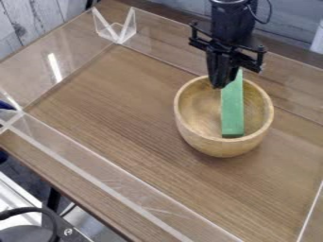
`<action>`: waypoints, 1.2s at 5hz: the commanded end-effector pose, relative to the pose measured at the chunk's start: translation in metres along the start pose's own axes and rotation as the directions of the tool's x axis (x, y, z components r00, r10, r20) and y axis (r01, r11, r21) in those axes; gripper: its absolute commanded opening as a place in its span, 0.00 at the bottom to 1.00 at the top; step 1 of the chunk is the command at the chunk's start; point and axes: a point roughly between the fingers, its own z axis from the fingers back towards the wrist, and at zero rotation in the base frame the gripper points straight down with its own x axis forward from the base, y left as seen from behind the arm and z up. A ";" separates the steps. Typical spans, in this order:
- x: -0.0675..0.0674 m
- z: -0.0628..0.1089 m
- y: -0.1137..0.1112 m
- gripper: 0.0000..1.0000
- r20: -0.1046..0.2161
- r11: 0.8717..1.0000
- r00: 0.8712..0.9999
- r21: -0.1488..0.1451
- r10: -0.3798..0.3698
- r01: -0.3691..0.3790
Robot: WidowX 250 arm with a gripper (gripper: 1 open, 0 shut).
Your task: Remove the green block from inside the brown bowl and put it on the table
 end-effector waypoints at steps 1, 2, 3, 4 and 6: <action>0.010 0.005 -0.003 0.00 0.040 1.000 0.999 0.003 -0.019 0.019; 0.009 -0.006 -0.004 0.00 0.023 1.000 0.999 -0.002 -0.027 0.027; 0.008 -0.016 -0.005 0.00 0.007 0.999 0.999 -0.006 -0.034 0.034; 0.006 -0.027 -0.005 0.00 -0.007 0.999 0.999 -0.010 -0.040 0.040; 0.004 -0.045 -0.003 0.00 -0.025 0.999 0.999 -0.021 -0.048 0.048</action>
